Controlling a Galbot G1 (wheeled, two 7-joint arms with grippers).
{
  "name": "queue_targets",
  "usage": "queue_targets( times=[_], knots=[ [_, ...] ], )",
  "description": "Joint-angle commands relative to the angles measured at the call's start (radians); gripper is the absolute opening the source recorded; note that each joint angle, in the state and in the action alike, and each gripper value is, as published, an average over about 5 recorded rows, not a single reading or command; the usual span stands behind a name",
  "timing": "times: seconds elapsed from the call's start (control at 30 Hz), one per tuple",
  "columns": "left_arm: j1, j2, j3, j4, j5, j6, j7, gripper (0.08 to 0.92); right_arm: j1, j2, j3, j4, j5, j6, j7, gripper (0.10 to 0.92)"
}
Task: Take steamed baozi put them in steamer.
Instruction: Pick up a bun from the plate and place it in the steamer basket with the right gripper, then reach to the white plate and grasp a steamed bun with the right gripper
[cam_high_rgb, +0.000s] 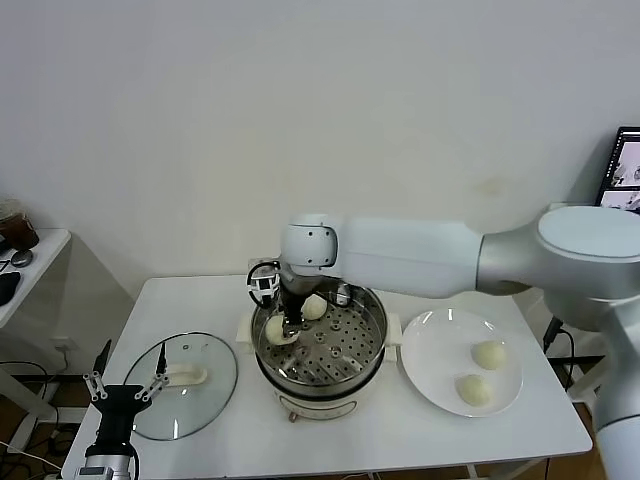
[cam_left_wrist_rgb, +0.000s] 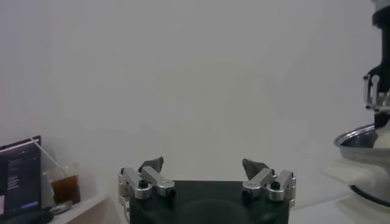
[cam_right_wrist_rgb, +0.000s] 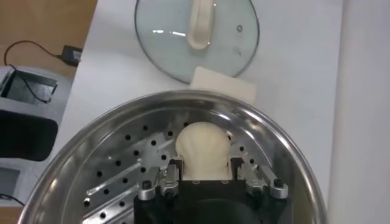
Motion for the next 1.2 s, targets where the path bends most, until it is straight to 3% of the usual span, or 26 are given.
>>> queue_targets(
  times=[0.03,0.47,0.87,1.2],
  knots=[
    [0.000,-0.001,-0.001,0.003,0.002,-0.004,-0.001,0.823,-0.051,0.060,0.000,-0.055,-0.025,-0.025,0.018,0.488],
    [0.001,-0.001,0.001,0.000,0.007,-0.008,0.000,0.823,0.078,-0.062,0.016,0.065,-0.043,0.022,-0.070,0.805],
    [0.000,0.001,0.012,-0.002,0.013,-0.009,0.001,0.823,0.272,-0.565,-0.035,0.394,-0.224,0.257,-0.253,0.823],
    [-0.010,0.007,0.031,0.009,0.029,-0.006,0.004,0.823,0.041,-0.970,0.057,0.454,-0.510,0.412,-0.299,0.823]
  ],
)
